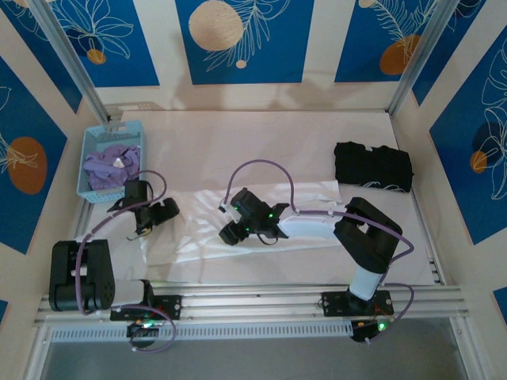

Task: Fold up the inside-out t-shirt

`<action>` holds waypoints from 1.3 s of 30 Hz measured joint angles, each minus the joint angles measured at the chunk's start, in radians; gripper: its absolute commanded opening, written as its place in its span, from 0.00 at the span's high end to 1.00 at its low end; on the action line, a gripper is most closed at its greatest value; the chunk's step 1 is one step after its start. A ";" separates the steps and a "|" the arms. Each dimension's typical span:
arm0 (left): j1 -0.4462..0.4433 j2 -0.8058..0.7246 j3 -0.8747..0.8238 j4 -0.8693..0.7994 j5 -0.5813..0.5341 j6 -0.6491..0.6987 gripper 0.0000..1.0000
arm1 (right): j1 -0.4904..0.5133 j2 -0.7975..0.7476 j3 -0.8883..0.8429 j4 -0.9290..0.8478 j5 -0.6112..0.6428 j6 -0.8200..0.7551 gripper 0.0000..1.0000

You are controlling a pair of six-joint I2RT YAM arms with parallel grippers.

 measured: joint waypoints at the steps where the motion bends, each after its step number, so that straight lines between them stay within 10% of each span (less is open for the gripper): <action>1: 0.000 -0.005 -0.003 0.002 0.004 0.000 0.07 | 0.000 0.000 0.000 0.002 0.000 0.002 0.30; 8: -0.035 -0.014 -0.027 0.041 0.079 0.002 0.29 | 0.000 0.000 0.000 0.003 0.000 0.006 0.30; 20: -0.069 0.005 -0.062 0.085 0.207 -0.023 1.00 | 0.000 0.004 0.000 0.002 0.001 0.018 0.31; 39: -0.040 -0.059 0.306 -0.207 -0.120 0.085 1.00 | -0.195 -0.298 -0.129 -0.040 0.003 0.056 0.30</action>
